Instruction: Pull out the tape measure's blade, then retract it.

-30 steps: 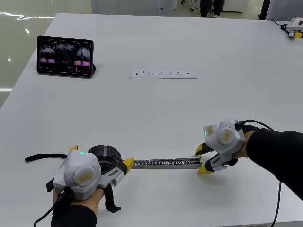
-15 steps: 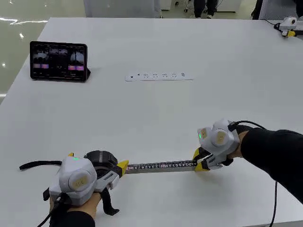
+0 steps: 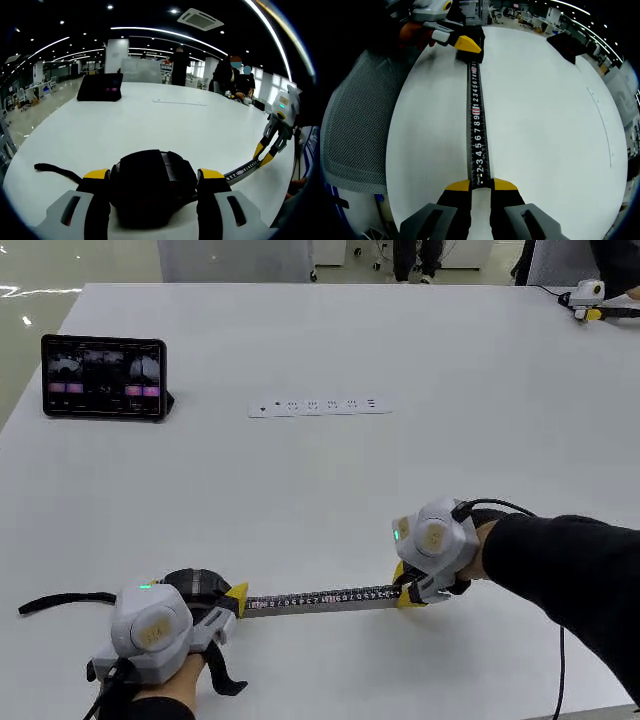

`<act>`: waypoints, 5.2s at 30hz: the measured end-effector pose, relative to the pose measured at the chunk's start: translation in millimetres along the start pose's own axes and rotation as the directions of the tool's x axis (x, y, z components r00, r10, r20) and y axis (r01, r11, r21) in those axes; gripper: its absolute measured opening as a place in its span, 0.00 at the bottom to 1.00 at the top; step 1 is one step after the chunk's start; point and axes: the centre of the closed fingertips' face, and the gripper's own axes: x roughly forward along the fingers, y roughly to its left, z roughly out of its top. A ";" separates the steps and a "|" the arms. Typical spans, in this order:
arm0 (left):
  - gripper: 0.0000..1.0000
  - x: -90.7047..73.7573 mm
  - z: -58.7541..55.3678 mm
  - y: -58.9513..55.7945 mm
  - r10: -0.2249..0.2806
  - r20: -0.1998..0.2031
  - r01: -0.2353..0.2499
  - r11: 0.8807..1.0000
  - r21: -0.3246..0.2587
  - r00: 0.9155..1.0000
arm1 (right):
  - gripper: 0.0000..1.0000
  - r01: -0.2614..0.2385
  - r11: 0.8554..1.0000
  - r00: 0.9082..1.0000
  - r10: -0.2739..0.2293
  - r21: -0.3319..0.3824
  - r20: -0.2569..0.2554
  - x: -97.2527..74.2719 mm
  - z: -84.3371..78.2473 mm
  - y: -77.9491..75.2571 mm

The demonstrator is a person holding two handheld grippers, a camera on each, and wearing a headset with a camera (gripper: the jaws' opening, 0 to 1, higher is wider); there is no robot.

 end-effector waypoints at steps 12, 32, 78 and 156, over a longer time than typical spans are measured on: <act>0.62 -1.0 -0.8 -2.0 -0.012 -0.036 0.013 1.000 0.027 0.999 | 0.09 0.003 0.999 1.000 -0.002 0.045 -0.014 0.5 -0.5 -0.9; 0.62 -2.2 -3.7 -3.4 -0.023 -0.069 0.025 0.999 0.028 0.997 | 0.10 0.001 0.997 1.000 0.001 0.082 -0.027 2.9 4.9 -0.9; 0.63 -0.5 -5.6 -2.3 -0.025 -0.109 0.028 0.999 0.022 0.994 | 0.10 0.005 0.995 1.000 -0.003 0.098 -0.019 11.7 29.8 -1.5; 0.63 -1.1 -9.3 -3.5 -0.022 -0.152 0.026 0.999 0.024 0.988 | 0.10 -0.009 0.995 1.000 0.009 0.096 0.005 30.8 87.4 -0.9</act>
